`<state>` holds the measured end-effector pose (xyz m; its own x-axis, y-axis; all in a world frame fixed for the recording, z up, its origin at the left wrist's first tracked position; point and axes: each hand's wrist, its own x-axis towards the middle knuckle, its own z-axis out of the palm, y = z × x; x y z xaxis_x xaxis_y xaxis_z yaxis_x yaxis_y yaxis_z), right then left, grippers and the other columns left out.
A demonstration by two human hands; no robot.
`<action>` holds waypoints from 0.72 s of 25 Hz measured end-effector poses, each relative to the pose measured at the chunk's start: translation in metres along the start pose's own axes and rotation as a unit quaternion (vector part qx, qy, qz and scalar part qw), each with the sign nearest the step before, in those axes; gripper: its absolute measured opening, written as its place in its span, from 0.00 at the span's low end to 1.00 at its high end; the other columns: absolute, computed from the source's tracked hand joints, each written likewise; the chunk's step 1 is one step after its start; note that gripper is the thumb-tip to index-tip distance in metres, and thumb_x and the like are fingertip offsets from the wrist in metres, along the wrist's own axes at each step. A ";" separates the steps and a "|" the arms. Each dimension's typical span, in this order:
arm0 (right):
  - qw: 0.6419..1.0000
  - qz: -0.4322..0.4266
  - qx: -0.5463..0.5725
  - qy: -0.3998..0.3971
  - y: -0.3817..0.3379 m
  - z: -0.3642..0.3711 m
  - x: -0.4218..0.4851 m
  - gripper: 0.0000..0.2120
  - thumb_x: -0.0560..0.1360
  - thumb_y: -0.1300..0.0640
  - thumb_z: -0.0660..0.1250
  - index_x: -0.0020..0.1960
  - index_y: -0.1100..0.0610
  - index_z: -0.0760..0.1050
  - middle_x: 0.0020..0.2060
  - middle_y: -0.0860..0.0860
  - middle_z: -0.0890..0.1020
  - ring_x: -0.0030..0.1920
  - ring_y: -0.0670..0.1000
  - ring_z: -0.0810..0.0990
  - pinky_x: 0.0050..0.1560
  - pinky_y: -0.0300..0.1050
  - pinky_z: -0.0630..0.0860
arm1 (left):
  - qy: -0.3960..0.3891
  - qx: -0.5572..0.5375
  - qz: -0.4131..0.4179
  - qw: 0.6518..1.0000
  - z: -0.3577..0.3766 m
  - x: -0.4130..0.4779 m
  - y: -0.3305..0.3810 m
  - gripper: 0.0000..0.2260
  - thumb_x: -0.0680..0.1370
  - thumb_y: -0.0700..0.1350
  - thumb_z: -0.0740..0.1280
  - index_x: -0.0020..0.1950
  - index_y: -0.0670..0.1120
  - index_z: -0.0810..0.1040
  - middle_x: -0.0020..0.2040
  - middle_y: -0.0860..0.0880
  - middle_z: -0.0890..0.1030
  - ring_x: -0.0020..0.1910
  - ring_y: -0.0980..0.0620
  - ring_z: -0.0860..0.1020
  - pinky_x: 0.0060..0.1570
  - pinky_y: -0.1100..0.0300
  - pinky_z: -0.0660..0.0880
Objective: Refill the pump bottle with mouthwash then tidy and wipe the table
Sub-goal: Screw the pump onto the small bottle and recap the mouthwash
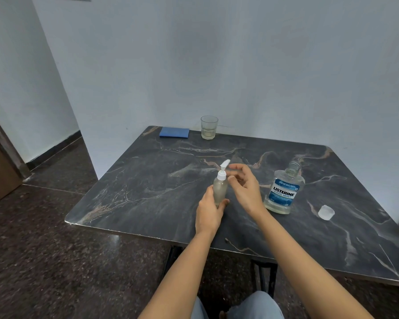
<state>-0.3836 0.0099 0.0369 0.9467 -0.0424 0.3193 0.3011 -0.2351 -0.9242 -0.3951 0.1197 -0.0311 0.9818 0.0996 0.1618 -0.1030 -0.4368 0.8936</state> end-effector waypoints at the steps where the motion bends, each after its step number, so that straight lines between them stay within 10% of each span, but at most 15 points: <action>1: 1.000 0.001 -0.001 0.010 0.001 -0.001 0.001 0.12 0.77 0.65 0.63 0.58 0.54 0.72 0.49 0.47 0.82 0.52 0.41 0.80 0.52 0.34 0.75 | 0.001 0.001 0.001 1.000 0.000 0.000 0.000 0.18 0.75 0.49 0.71 0.62 0.51 0.71 0.54 0.52 0.79 0.52 0.52 0.78 0.53 0.51 0.77; 18: 0.989 0.016 0.003 -0.144 -0.001 -0.006 0.018 0.15 0.78 0.59 0.66 0.64 0.51 0.73 0.59 0.45 0.81 0.62 0.44 0.77 0.64 0.44 0.72 | 0.005 -0.007 -0.001 1.000 0.000 0.000 -0.001 0.19 0.75 0.50 0.71 0.63 0.51 0.71 0.54 0.53 0.79 0.53 0.53 0.78 0.54 0.51 0.77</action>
<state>-0.3676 0.0034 0.0447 0.9486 0.2292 0.2183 0.2712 -0.2327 -0.9340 -0.3949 0.1197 -0.0318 0.9804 0.1086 0.1643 -0.1038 -0.4243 0.8996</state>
